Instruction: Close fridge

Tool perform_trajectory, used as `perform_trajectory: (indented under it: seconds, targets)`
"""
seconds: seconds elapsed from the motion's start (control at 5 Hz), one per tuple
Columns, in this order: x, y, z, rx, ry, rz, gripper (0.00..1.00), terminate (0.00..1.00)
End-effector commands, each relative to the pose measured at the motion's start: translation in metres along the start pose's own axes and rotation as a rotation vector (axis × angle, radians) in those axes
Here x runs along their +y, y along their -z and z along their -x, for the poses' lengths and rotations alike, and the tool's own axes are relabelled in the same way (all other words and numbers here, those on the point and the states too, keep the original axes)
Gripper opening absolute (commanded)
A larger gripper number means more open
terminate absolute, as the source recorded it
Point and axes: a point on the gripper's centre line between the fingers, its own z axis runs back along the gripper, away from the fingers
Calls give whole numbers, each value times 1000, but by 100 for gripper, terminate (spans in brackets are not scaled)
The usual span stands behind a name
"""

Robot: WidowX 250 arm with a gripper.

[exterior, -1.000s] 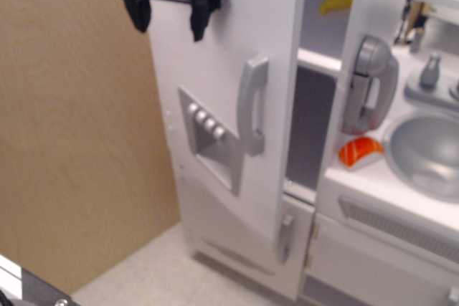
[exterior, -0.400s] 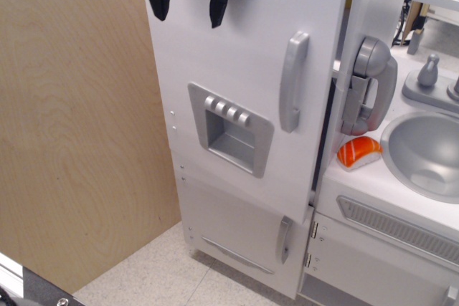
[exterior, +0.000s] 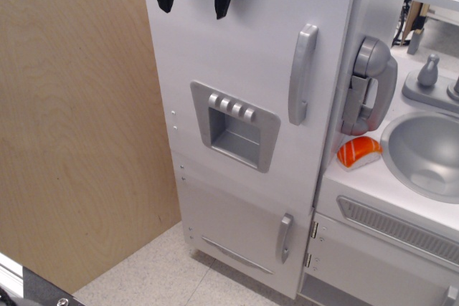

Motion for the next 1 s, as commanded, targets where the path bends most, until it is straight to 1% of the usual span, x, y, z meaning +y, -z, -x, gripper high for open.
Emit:
perform_trajectory:
  seconds: [0.0,0.2,0.4,0.6,0.8]
  targets:
    - [-1,-18,-10,-46,-12,16,100,0]
    - [-2,-19,-10,-43,-17,18,100,0]
    - [8,-23,17,-63,45,18,100,0]
    - [29,-26,62,-44,147,18,100,0]
    - [46,-28,99,-31,216,-6,100,0]
